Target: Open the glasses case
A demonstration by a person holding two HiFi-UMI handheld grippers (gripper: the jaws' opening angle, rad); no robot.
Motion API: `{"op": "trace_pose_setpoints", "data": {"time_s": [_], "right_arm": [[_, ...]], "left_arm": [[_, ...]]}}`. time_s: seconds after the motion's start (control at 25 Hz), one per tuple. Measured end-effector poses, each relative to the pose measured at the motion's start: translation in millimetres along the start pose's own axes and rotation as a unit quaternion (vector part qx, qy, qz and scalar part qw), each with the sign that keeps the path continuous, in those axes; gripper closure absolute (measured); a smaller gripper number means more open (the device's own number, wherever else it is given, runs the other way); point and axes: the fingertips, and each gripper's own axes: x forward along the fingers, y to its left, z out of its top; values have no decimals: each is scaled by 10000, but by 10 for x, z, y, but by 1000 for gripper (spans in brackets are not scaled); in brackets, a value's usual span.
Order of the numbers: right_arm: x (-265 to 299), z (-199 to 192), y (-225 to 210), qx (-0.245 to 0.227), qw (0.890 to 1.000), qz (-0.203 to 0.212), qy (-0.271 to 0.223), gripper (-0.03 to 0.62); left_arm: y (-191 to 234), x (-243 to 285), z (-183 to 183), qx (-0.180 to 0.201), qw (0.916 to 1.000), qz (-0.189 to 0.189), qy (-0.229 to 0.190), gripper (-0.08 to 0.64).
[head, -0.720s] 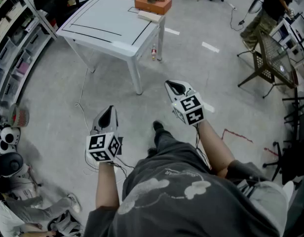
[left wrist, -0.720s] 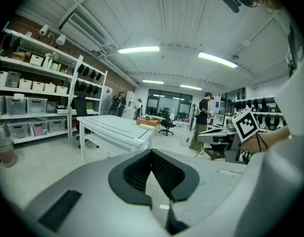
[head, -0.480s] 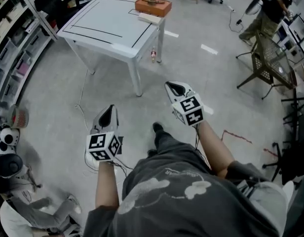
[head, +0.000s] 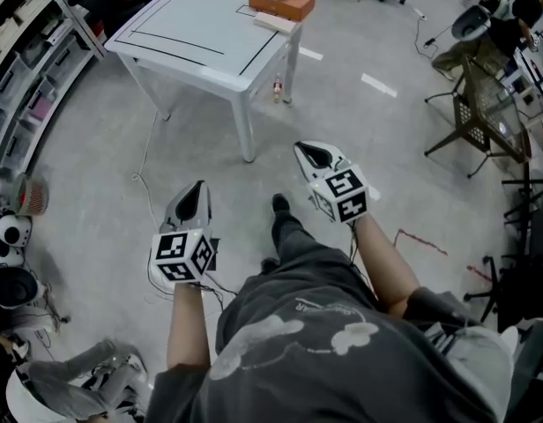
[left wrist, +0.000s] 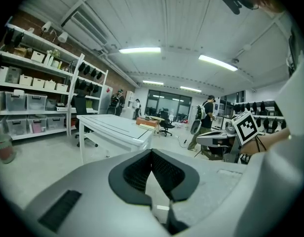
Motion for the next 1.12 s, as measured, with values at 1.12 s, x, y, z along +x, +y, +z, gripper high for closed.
{"op": "trace_pose_setpoints", "data": {"time_s": [1.12], "right_arm": [[2322,730,-1959,321,9988,351,-130,592]], "left_arm": [[686,2478,999,282,9992,133,269,558]]}}
